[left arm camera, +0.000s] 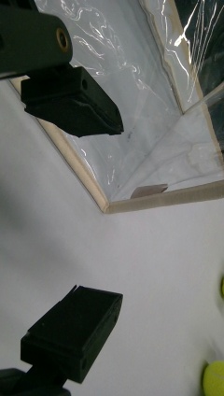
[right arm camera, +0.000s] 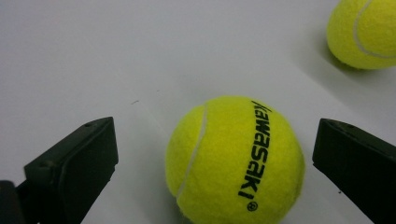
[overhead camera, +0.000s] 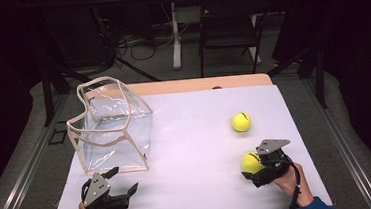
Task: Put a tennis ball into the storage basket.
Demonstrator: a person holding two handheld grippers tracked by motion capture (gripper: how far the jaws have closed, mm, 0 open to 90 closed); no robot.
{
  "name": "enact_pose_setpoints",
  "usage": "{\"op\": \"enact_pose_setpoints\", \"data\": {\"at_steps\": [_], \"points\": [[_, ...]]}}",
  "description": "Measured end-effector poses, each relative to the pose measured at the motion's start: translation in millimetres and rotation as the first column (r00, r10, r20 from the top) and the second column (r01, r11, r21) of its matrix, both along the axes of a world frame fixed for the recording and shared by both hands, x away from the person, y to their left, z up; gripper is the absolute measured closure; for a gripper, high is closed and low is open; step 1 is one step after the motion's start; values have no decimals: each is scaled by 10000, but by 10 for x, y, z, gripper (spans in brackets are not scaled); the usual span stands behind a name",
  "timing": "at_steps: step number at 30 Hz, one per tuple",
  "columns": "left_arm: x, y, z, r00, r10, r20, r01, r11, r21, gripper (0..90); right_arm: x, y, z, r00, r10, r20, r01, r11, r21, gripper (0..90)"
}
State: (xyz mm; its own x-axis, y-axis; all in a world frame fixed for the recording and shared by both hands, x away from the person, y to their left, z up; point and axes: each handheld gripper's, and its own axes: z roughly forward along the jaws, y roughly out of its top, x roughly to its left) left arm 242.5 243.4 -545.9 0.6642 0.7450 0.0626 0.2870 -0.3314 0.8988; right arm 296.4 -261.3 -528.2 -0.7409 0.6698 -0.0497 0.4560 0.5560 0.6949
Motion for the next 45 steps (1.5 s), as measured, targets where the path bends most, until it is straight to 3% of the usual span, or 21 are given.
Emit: {"op": "enact_pose_setpoints", "data": {"at_steps": [10,18,26,33,35,41,45], "points": [[-5,0,3,10000,3,-19,-3,10000,24,161,62,69,-54,9989,107,-458,-117,9997,-219,0],[-4,1,5,10000,-47,-28,47,10000,59,161,71,91,-86,9984,-35,-560,13,9992,-391,0],[0,2,2,10000,-53,-73,54,9999,89,161,63,70,-71,9978,-377,-553,343,9976,-610,79],[1,3,0,9999,-52,-108,53,10000,70,161,91,33,-82,9946,-896,-519,854,9932,-785,217],[1,2,0,9999,-48,-106,49,10000,73,161,100,20,-81,9945,-907,-519,877,9945,-574,248],[2,2,-5,9999,-64,-125,65,10000,68,161,114,36,-52,9938,-991,-500,954,9929,-713,254],[7,-5,-4,9999,-94,-108,94,9999,76,161,107,28,-7,9945,-938,-477,912,9944,-534,255]]}}
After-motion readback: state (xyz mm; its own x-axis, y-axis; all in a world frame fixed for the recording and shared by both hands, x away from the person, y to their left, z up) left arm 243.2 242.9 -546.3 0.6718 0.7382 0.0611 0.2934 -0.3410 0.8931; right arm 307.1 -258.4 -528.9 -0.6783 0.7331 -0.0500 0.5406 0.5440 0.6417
